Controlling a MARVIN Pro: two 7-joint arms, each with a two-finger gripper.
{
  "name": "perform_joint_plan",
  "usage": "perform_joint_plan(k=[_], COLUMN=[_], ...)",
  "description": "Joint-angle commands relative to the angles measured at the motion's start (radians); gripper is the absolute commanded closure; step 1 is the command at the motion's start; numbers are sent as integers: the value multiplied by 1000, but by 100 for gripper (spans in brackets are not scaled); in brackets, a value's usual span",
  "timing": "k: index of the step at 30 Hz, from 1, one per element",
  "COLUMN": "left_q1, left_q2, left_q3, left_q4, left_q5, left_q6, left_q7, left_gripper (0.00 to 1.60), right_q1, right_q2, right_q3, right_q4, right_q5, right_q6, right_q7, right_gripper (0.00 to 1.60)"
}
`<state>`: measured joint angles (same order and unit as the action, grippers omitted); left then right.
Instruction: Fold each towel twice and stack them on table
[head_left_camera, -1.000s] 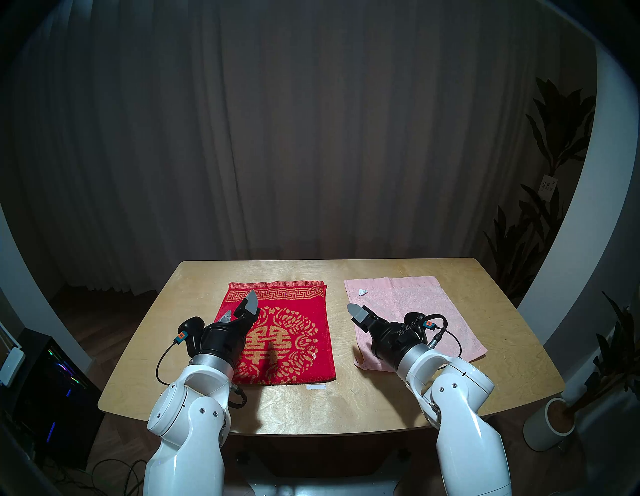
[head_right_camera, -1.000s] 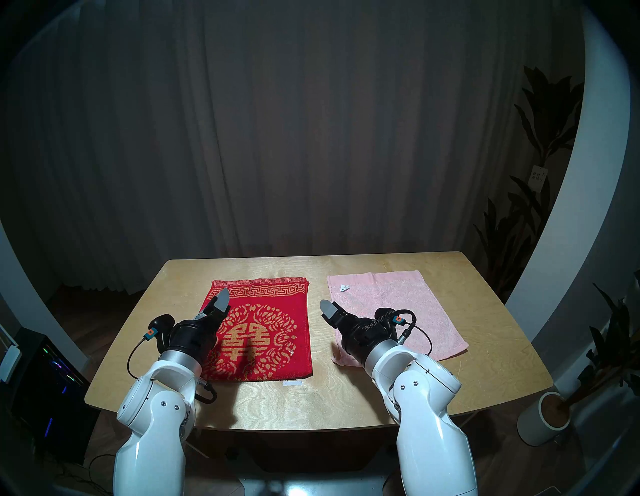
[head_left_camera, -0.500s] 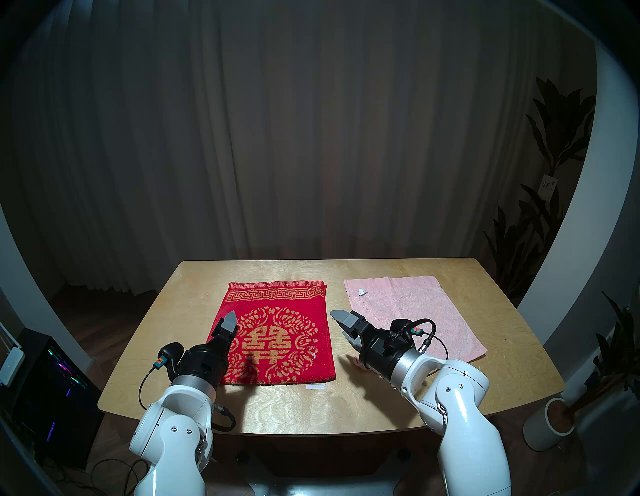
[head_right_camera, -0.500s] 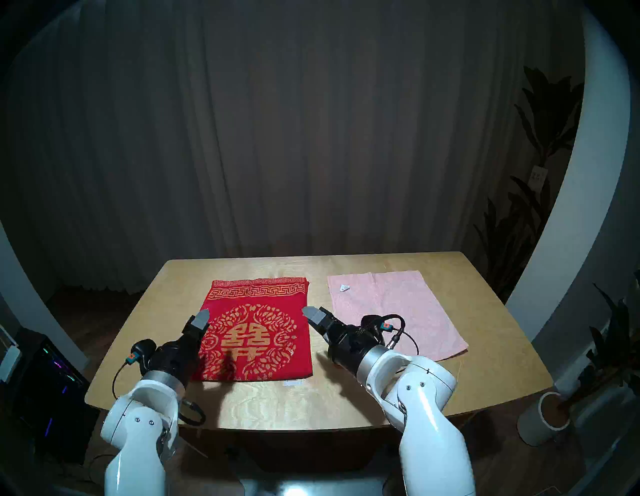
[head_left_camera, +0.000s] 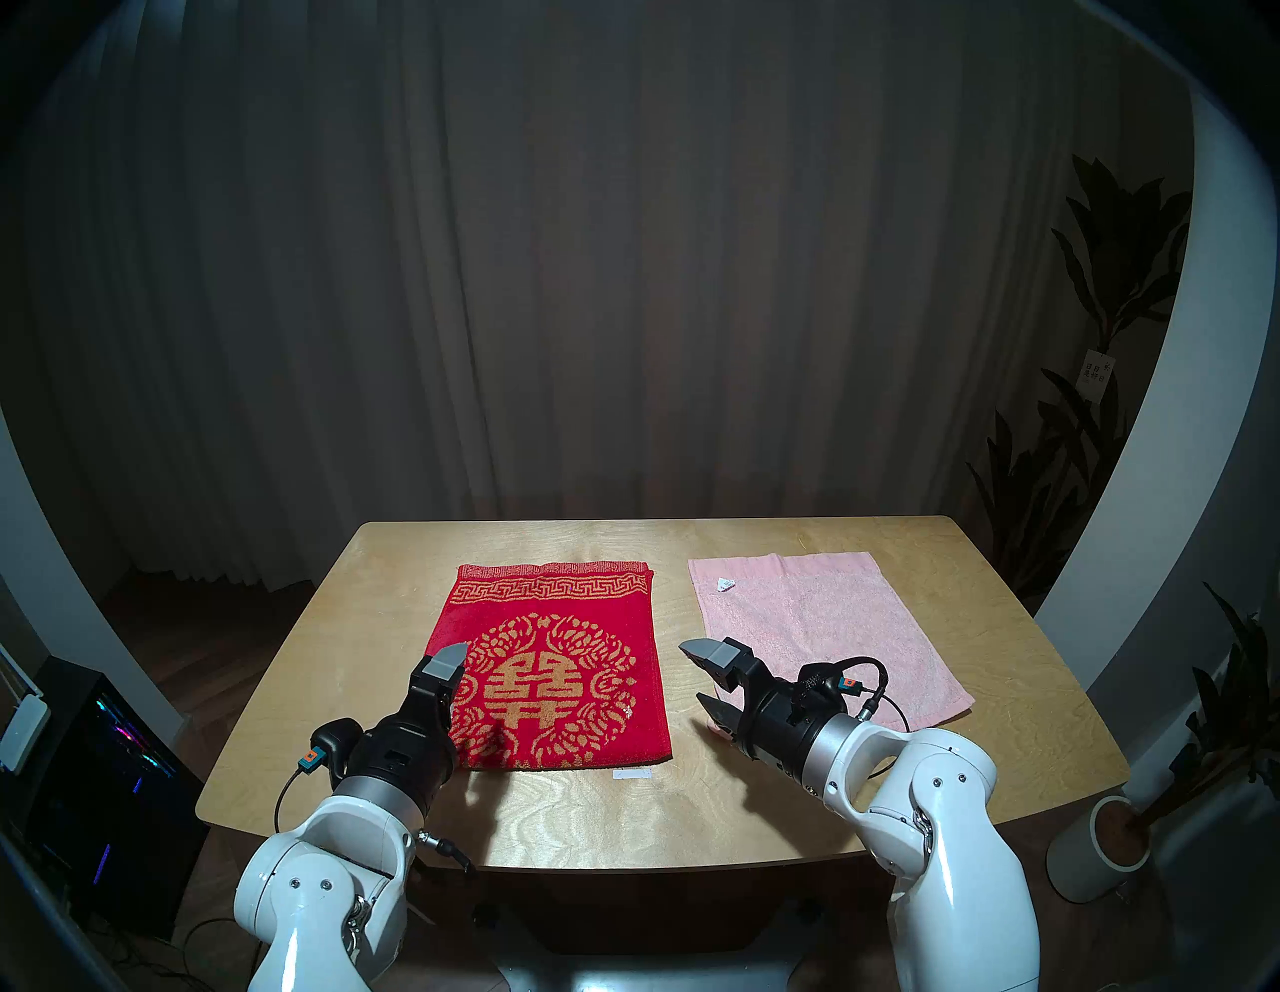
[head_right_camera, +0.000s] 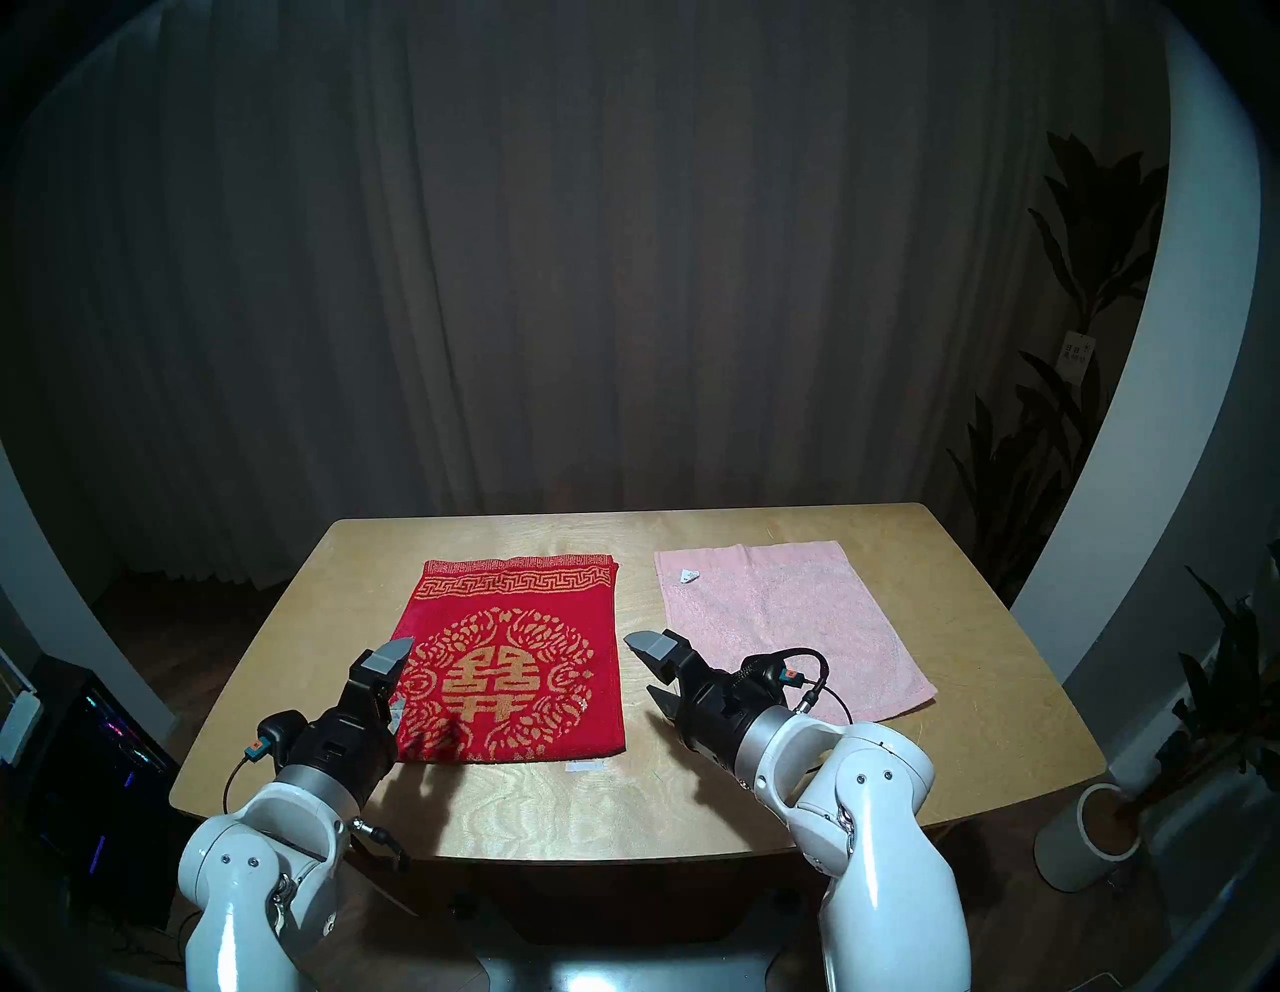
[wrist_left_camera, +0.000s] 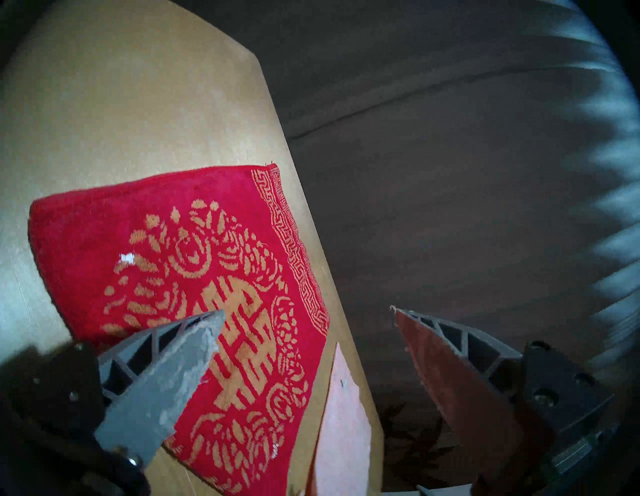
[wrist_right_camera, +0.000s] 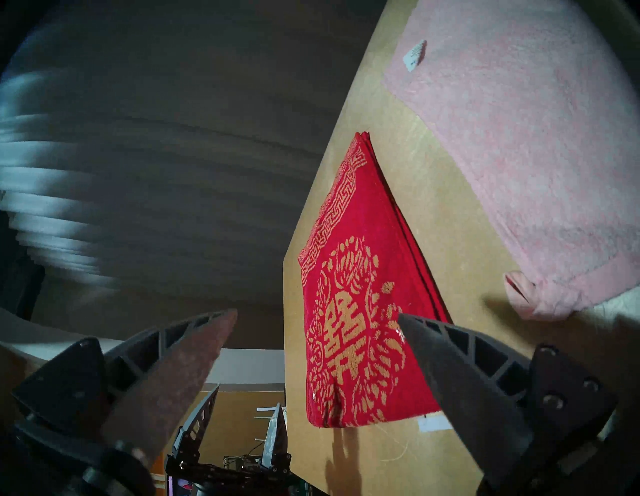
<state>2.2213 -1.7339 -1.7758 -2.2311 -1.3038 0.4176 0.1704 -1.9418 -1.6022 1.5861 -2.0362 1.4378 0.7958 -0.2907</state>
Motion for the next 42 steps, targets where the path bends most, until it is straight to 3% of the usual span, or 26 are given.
perform_joint_plan(k=[1,15,23,24,29,42], left_q1=[-1,57,66,67,63,-12], left_q2=[-11,-34,-31,-31,-26,39], left_q3=[-13,-47,-75,-82,-108,-137], left_q4=[-25,-29,-53,-56,-56,27], left_q5=[-58,-96,-114,-118,-135,-181], left_q6=[28,47,64,64,80,156], left_q7=[21,74,111,116,144,173], left_gripper=[0,0,0,0,0,0], right_q1=[-20,-118,-117,-116,-126,-102], right_q2=[-6,30,47,46,91,224], right_q3=[-16,-101,-125,-123,-189,-355], right_q4=[-37,-115,-138,-139,-153,-144], right_q5=[173,397,488,497,543,552], right_q6=[-74,-326,-490,-475,-585,-829], right_q7=[-71,-239,-344,-352,-394,-301], right_gripper=[0,0,0,0,0,0])
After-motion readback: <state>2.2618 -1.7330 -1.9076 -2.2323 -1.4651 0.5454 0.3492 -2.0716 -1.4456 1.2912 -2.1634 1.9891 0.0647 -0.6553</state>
